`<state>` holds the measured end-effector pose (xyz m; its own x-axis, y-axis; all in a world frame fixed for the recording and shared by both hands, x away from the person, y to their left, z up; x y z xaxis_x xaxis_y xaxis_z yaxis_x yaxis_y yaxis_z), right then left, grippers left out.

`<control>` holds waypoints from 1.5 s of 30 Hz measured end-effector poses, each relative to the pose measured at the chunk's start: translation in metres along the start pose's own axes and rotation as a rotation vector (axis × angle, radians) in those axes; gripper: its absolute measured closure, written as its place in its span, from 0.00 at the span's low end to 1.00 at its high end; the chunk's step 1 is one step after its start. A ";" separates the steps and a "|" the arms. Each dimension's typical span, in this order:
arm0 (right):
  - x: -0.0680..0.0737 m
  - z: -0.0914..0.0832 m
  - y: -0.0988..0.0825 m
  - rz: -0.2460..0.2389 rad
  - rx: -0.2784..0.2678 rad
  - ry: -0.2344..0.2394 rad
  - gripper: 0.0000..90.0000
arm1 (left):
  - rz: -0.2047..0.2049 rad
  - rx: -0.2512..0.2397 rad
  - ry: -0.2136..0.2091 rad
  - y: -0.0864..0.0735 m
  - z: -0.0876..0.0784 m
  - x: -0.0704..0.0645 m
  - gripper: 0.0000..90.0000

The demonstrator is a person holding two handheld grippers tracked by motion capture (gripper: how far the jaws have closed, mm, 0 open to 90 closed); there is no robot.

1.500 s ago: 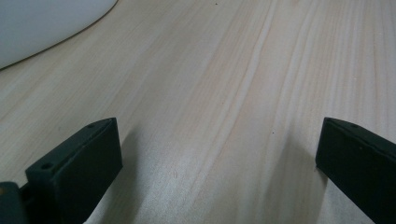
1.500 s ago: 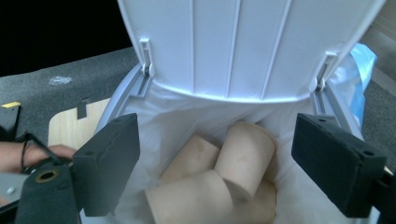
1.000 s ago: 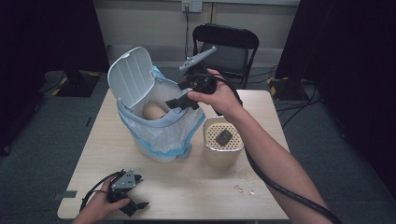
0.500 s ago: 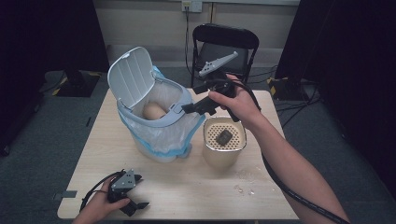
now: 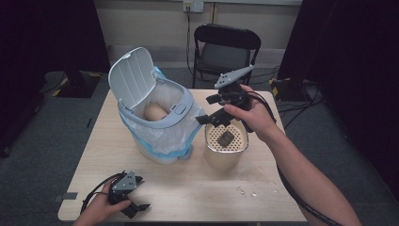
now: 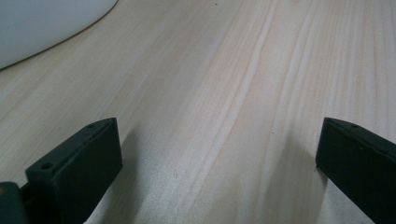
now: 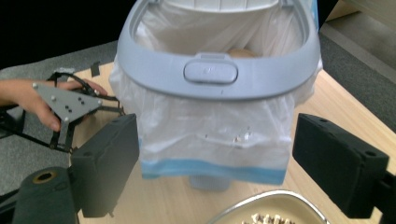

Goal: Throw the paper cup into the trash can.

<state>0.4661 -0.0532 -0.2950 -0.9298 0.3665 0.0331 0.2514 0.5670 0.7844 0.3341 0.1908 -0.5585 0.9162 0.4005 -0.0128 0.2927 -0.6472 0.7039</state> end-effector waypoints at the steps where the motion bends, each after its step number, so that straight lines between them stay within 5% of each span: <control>1: 0.000 0.000 -0.001 -0.001 0.002 0.000 0.16 | 0.001 0.000 0.000 0.000 0.000 0.000 0.00; 45: 0.024 0.000 -0.114 -0.002 0.069 0.009 0.16 | -0.005 -0.002 0.002 0.000 0.000 0.000 0.00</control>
<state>0.4155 -0.1088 -0.3838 -0.9327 0.3587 0.0378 0.2675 0.6176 0.7396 0.3339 0.1905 -0.5588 0.9143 0.4047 -0.0148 0.2964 -0.6438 0.7054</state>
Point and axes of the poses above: each handheld gripper's, and its own axes: z roughly forward along the jaws, y roughly out of its top, x roughly to its left, the point moved 8 cm from there along z, roughly forward along the jaws, and after that the axes turned 1 degree about x, right-handed, at the moved point
